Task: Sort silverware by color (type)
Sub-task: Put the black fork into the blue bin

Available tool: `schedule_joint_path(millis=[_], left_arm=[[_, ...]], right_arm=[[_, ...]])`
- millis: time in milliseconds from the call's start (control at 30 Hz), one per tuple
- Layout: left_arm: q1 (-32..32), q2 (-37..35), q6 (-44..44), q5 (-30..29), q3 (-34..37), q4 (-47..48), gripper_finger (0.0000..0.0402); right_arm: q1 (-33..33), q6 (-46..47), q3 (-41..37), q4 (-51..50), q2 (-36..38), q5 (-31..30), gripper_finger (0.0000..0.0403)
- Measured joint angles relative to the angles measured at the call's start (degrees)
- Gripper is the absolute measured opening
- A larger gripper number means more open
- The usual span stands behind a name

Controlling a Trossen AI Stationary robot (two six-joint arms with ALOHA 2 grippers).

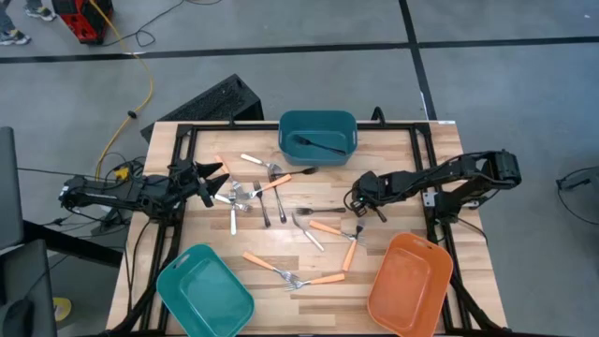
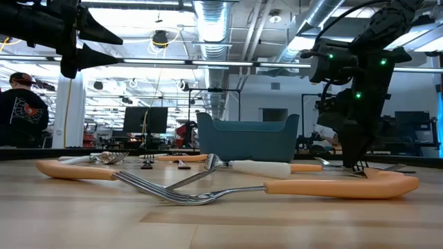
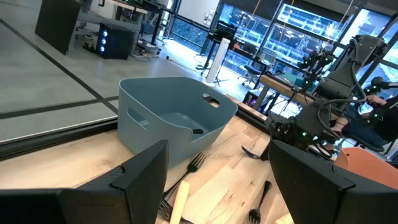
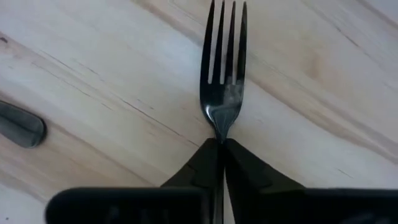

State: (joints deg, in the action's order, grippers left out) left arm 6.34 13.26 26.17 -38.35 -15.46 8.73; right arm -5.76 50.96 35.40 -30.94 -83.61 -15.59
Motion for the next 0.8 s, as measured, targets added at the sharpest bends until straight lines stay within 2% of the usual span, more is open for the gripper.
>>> schedule_joint_path(millis=[167, 367, 800], left_arm=[[0.00, -0.02, 0.00, 0.00, 0.00, 0.00, 0.0261], [0.00, -0.01, -0.01, 0.00, 0.00, 0.00, 0.0261], [0.01, -0.02, 0.00, 0.00, 0.00, -0.02, 0.0261]], right_arm=[[0.00, -0.04, 0.00, 0.20, 0.00, -0.20, 0.0028], [0.00, -0.22, -0.05, 0.41, 0.92, -0.22, 0.0028], [0.00, -1.90, -0.21, 0.87, 7.77, -0.73, 0.0027]])
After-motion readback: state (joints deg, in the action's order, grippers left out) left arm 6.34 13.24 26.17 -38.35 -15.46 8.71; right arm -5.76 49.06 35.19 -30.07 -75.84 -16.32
